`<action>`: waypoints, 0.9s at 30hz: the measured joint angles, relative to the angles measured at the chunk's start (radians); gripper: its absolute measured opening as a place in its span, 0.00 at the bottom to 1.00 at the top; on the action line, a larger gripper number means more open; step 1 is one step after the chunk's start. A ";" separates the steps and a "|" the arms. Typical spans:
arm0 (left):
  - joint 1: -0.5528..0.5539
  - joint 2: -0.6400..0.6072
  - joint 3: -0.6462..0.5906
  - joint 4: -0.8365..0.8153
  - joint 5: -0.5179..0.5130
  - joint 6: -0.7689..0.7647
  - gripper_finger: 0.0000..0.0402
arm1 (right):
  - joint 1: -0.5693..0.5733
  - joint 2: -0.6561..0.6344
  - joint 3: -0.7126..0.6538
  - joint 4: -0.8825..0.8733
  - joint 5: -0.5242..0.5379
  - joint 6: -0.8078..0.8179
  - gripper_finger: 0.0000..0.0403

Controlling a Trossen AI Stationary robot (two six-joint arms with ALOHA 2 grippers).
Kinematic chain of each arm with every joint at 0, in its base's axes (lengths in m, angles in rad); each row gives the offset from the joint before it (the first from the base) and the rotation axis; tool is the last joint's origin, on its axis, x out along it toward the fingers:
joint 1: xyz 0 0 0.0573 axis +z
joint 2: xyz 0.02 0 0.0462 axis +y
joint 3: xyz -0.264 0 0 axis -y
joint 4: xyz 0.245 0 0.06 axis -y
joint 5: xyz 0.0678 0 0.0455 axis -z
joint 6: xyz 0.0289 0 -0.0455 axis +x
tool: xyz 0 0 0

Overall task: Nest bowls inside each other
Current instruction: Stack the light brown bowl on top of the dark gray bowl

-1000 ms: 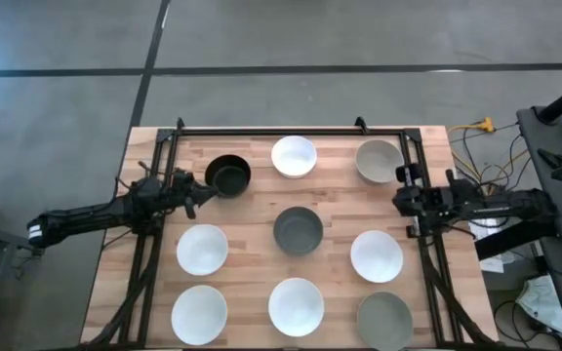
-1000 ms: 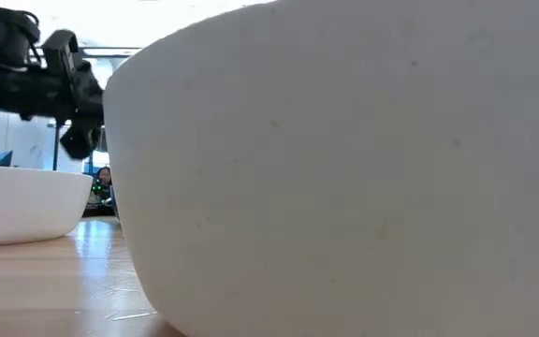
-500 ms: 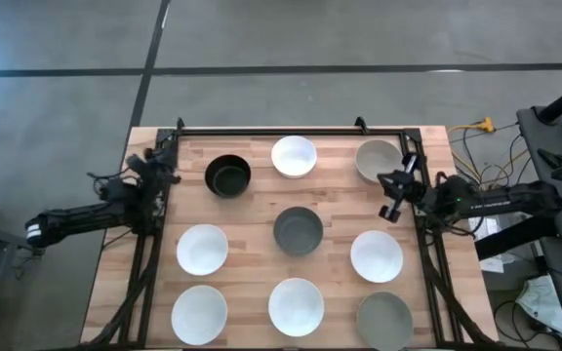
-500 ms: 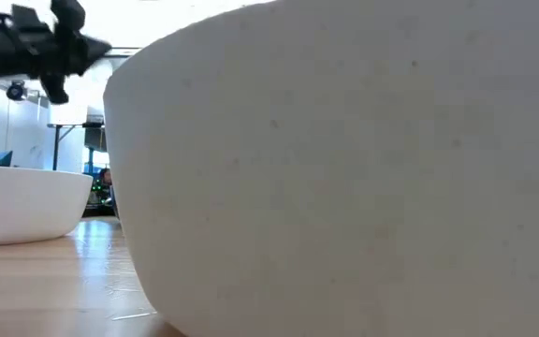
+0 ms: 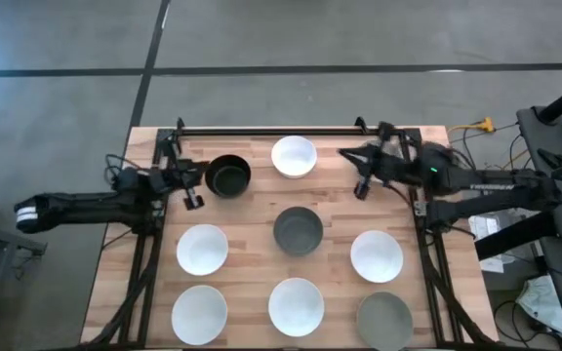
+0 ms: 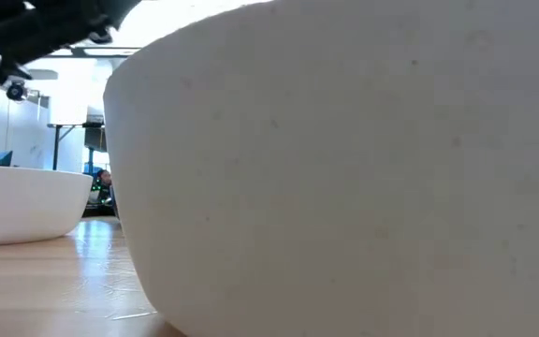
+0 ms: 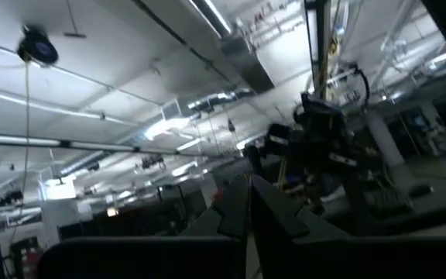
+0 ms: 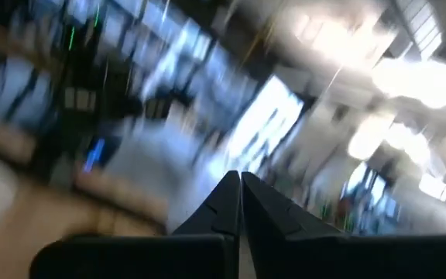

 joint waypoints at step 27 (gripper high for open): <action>-0.017 0.176 0.035 -0.014 0.008 -0.194 0.00 | -0.340 0.368 0.736 -1.719 0.041 0.775 0.02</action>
